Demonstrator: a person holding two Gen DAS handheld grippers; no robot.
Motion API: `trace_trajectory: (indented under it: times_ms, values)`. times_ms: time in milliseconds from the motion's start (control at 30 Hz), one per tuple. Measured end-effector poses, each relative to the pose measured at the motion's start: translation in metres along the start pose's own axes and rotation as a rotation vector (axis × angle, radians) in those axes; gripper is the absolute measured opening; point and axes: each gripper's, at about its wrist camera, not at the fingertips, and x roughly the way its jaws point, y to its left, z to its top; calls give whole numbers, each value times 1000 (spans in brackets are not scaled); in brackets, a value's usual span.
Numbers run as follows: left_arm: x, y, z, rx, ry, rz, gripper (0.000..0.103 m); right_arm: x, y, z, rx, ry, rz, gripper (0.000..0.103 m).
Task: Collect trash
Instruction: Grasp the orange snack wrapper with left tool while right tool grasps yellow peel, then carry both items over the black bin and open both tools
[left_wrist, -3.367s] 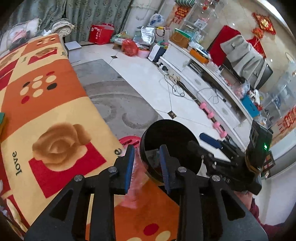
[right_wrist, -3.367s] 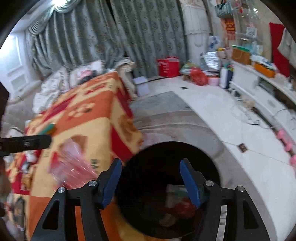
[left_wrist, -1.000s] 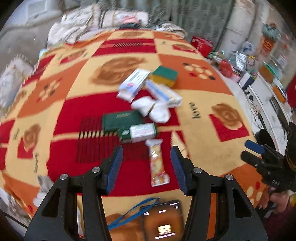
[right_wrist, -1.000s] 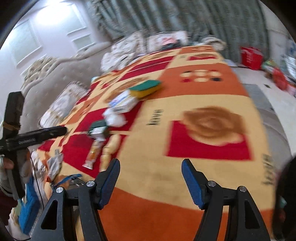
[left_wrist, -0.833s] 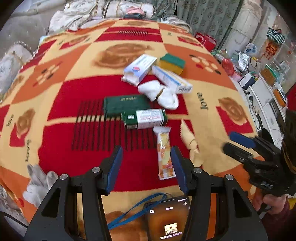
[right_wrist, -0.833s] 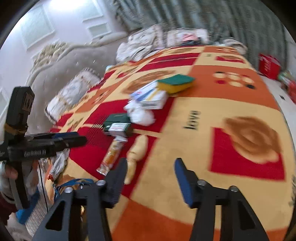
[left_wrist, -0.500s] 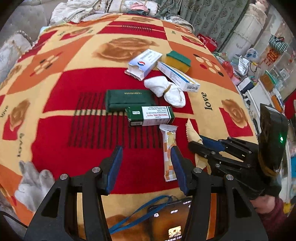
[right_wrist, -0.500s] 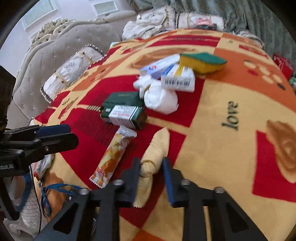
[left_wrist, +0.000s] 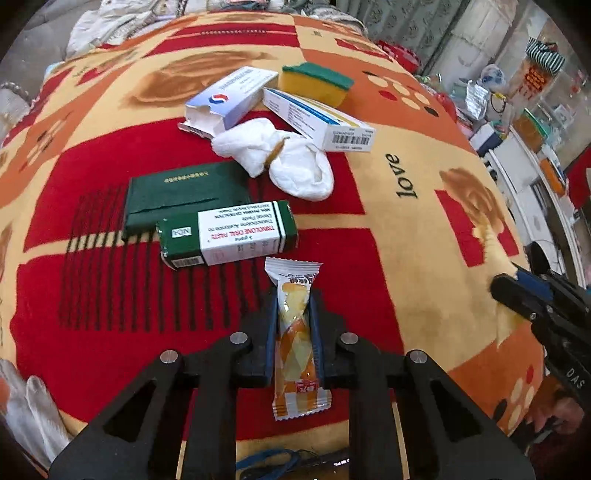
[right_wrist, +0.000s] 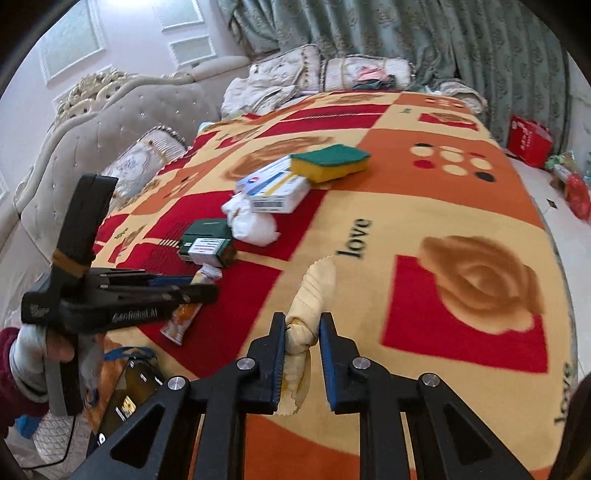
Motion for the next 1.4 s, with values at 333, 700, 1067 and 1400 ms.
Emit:
trace_trajectory:
  times_ms: [333, 700, 1067, 1400]
  values:
    - [-25, -38, 4, 57, -26, -65, 13, -43, -39, -12, 55, -63, -66, 17]
    - [-47, -178, 21, 284, -32, -202, 13, -121, -131, -50, 195, -130, -258, 17]
    - [-31, -339, 21, 463, 11, -343, 13, -193, -230, -107, 387, -177, -417, 17]
    - [4, -410, 27, 460, 69, -485, 30, -214, -273, -131, 519, -203, -439, 42]
